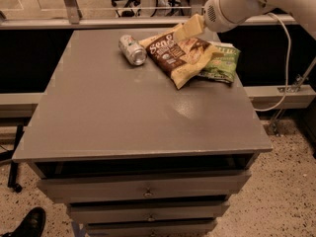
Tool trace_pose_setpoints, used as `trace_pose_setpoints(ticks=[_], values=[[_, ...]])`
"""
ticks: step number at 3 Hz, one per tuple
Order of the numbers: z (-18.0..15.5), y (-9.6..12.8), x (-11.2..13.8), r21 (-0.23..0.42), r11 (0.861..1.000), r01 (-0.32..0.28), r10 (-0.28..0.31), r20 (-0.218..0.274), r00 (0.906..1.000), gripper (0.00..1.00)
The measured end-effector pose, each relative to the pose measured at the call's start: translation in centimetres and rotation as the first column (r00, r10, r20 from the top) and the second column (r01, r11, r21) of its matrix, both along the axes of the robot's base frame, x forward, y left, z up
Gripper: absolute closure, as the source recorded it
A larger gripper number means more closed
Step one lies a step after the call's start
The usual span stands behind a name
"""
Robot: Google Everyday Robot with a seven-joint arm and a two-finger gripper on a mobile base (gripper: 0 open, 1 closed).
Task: Move brown chip bag near 7up can
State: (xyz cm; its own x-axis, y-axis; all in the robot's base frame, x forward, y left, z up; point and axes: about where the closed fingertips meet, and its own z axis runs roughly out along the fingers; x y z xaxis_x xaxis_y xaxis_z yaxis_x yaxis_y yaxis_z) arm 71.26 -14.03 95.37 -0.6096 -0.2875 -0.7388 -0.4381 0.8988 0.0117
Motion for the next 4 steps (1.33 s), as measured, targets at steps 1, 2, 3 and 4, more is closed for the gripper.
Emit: trace_pose_setpoints(ticks=[1, 2, 3, 4], values=[[0.0, -0.2, -1.2, -0.005, 0.999, -0.053, 0.053, -0.007, 0.9986, 0.00], [0.5, -0.4, -3.8, 0.015, 0.988, -0.154, 0.154, -0.003, 0.9881, 0.00], [1.3, -0.7, -8.5, 0.162, 0.931, -0.326, 0.320, 0.064, 0.9453, 0.00], [2.9, -1.6, -12.2, 0.283, 0.834, -0.474, 0.433, 0.197, 0.8796, 0.00]])
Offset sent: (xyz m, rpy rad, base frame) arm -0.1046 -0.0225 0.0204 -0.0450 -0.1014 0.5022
